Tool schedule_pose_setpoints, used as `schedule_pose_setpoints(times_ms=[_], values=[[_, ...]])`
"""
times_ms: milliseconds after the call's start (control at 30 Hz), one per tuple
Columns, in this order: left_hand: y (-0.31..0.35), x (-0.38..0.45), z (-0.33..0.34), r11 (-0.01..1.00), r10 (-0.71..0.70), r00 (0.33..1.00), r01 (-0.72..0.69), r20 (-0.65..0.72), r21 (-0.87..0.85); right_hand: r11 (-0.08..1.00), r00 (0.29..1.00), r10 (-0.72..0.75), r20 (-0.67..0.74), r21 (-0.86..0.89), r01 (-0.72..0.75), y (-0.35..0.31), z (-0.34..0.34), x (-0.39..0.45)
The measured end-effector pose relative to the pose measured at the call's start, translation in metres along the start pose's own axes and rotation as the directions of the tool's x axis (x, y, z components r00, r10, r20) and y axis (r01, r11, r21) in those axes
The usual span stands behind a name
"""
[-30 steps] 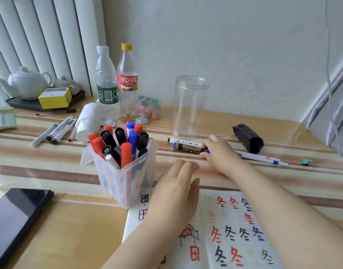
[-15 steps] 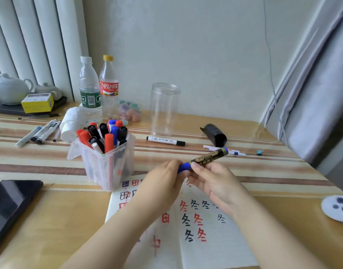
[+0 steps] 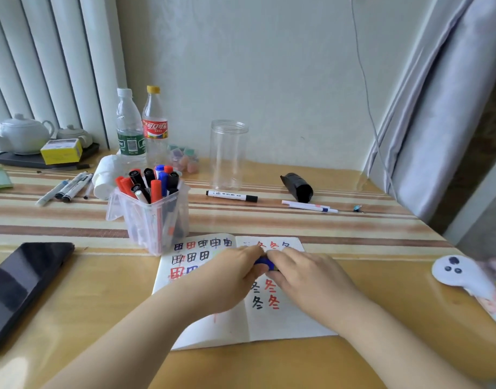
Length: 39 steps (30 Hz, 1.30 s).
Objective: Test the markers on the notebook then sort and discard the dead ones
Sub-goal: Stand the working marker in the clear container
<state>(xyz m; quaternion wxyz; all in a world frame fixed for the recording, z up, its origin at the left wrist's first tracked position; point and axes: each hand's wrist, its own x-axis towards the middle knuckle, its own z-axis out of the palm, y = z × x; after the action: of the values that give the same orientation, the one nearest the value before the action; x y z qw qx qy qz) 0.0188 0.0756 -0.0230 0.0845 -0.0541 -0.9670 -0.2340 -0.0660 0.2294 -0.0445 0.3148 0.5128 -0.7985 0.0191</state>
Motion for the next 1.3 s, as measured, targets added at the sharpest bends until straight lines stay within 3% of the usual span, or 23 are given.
schedule_pose_setpoints(times_ms=[133,333,467,533,633,700,767,833,867,900,967,1067,1167,1300], values=[[-0.004,-0.012,0.004,0.994,-0.02,0.998,0.026,0.054,-0.103,1.0,1.0,-0.014,0.006,0.018,0.014,-0.006,-0.006,-0.008],[-0.002,-0.015,0.005,0.995,-0.048,0.997,0.052,0.062,-0.081,0.992,0.966,0.063,0.251,0.086,-0.088,-0.005,-0.018,-0.005],[-0.011,-0.011,-0.004,0.99,-0.13,0.991,0.129,-0.018,-0.048,0.856,0.844,0.229,0.485,0.313,-0.411,0.005,-0.027,-0.007],[-0.017,-0.009,-0.008,0.987,-0.159,0.986,0.157,-0.044,-0.045,0.686,0.8,0.288,0.526,0.47,-0.556,0.013,-0.033,-0.01],[-0.02,-0.006,-0.009,0.986,-0.156,0.986,0.151,-0.063,-0.071,0.259,0.76,0.321,0.565,0.72,-0.644,0.016,-0.038,-0.013],[-0.018,-0.001,-0.005,0.987,-0.139,0.987,0.131,-0.083,-0.091,-0.102,0.735,0.323,0.596,0.795,-0.598,0.013,-0.042,-0.014],[-0.016,0.004,-0.001,0.987,-0.128,0.986,0.116,-0.111,-0.107,-0.436,0.693,0.317,0.648,0.748,-0.501,0.012,-0.04,-0.018],[-0.016,0.009,0.005,0.991,-0.107,0.984,0.093,-0.141,-0.099,-0.682,0.636,0.309,0.707,0.631,-0.37,0.012,-0.035,-0.023],[-0.017,0.012,0.008,0.992,-0.094,0.984,0.08,-0.15,-0.093,-0.745,0.622,0.308,0.72,0.589,-0.313,0.011,-0.033,-0.025],[-0.017,0.013,0.011,0.993,-0.084,0.984,0.069,-0.16,-0.093,-0.766,0.617,0.314,0.721,0.576,-0.284,0.009,-0.031,-0.028],[-0.02,0.014,0.018,0.993,-0.069,0.978,0.049,-0.197,-0.108,-0.701,0.618,0.36,0.698,0.64,-0.314,0.007,-0.024,-0.034],[-0.025,0.012,0.028,0.987,-0.071,0.954,0.024,-0.292,-0.161,-0.448,0.64,0.439,0.631,0.771,-0.453,0.001,-0.015,-0.039],[-0.03,0.006,0.034,0.977,-0.073,0.941,0.001,-0.33,-0.213,-0.208,0.671,0.536,0.513,0.85,-0.484,-0.002,-0.009,-0.04],[-0.033,0.002,0.034,0.975,-0.062,0.942,-0.014,-0.329,-0.224,-0.04,0.667,0.587,0.459,0.839,-0.543,-0.005,-0.008,-0.04]])
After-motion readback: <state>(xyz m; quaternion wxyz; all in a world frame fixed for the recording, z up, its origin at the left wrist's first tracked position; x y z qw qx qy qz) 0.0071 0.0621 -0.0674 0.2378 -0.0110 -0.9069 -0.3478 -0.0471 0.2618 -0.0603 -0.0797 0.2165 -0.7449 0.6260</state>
